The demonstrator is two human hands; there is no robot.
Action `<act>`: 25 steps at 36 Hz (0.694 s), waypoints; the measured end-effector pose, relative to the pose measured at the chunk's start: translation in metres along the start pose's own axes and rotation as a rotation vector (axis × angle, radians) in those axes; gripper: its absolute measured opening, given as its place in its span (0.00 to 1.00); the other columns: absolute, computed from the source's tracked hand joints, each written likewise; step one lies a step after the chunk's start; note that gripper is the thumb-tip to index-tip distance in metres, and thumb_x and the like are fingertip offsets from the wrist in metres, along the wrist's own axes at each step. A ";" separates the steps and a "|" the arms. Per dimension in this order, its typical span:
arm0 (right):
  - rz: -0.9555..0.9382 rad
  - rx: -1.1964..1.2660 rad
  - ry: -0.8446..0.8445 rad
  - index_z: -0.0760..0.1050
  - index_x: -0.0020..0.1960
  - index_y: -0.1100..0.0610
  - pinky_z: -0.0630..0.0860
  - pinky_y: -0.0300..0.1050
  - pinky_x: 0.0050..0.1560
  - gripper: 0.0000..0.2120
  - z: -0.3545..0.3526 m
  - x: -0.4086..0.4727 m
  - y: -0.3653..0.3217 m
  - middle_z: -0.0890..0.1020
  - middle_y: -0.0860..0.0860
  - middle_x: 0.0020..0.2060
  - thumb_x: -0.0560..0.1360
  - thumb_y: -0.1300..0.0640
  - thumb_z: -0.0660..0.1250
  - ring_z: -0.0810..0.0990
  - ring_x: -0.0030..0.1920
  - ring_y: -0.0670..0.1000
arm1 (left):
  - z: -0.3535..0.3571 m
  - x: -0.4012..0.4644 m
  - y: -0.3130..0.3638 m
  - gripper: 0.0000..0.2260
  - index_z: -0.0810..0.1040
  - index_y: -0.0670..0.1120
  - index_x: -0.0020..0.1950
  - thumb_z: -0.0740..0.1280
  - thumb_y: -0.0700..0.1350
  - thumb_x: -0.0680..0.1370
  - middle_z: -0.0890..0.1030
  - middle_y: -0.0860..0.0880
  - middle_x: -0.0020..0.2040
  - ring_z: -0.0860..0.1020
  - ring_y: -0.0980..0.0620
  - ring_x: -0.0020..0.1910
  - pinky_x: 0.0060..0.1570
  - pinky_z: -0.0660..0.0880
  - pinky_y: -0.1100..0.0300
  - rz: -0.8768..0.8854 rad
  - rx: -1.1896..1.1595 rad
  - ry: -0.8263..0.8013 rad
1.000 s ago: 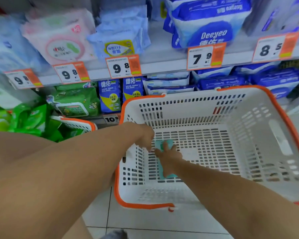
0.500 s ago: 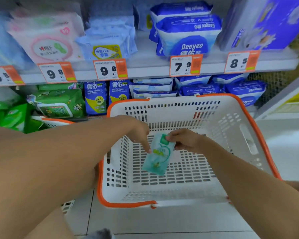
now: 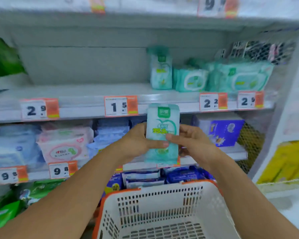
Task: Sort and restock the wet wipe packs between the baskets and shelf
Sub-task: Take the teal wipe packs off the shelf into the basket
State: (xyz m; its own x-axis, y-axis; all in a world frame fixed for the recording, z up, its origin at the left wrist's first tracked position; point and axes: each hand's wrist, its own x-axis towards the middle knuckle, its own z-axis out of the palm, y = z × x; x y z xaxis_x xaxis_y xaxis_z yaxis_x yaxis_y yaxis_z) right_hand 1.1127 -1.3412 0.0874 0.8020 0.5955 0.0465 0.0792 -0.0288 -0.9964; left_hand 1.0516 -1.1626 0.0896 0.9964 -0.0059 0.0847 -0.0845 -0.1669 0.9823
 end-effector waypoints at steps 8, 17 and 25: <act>-0.255 0.063 0.240 0.80 0.57 0.61 0.78 0.40 0.33 0.10 -0.024 0.045 -0.099 0.85 0.55 0.48 0.77 0.59 0.71 0.82 0.37 0.52 | -0.040 0.031 0.056 0.25 0.77 0.48 0.63 0.68 0.61 0.73 0.82 0.49 0.56 0.80 0.50 0.55 0.58 0.77 0.55 0.432 0.671 0.585; -0.068 -0.392 0.116 0.79 0.53 0.55 0.82 0.42 0.48 0.05 -0.065 0.170 -0.148 0.85 0.55 0.53 0.77 0.58 0.71 0.83 0.46 0.50 | -0.094 0.047 0.031 0.16 0.79 0.50 0.54 0.57 0.54 0.74 0.83 0.51 0.49 0.80 0.44 0.47 0.48 0.75 0.51 0.314 1.278 0.479; -0.026 -1.031 0.380 0.79 0.46 0.62 0.82 0.52 0.54 0.13 -0.050 0.235 -0.147 0.86 0.58 0.47 0.70 0.55 0.79 0.86 0.48 0.57 | -0.102 0.059 0.032 0.17 0.77 0.55 0.58 0.58 0.55 0.72 0.83 0.53 0.50 0.79 0.46 0.49 0.52 0.73 0.50 0.281 1.220 0.388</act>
State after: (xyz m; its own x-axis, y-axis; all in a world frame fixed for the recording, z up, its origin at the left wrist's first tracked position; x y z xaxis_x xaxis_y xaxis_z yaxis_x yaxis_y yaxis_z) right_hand 1.3191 -1.2369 0.2483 0.9090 0.3246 0.2613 0.4133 -0.7823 -0.4660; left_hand 1.1064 -1.0673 0.1436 0.8615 0.0619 0.5040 -0.0217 -0.9871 0.1584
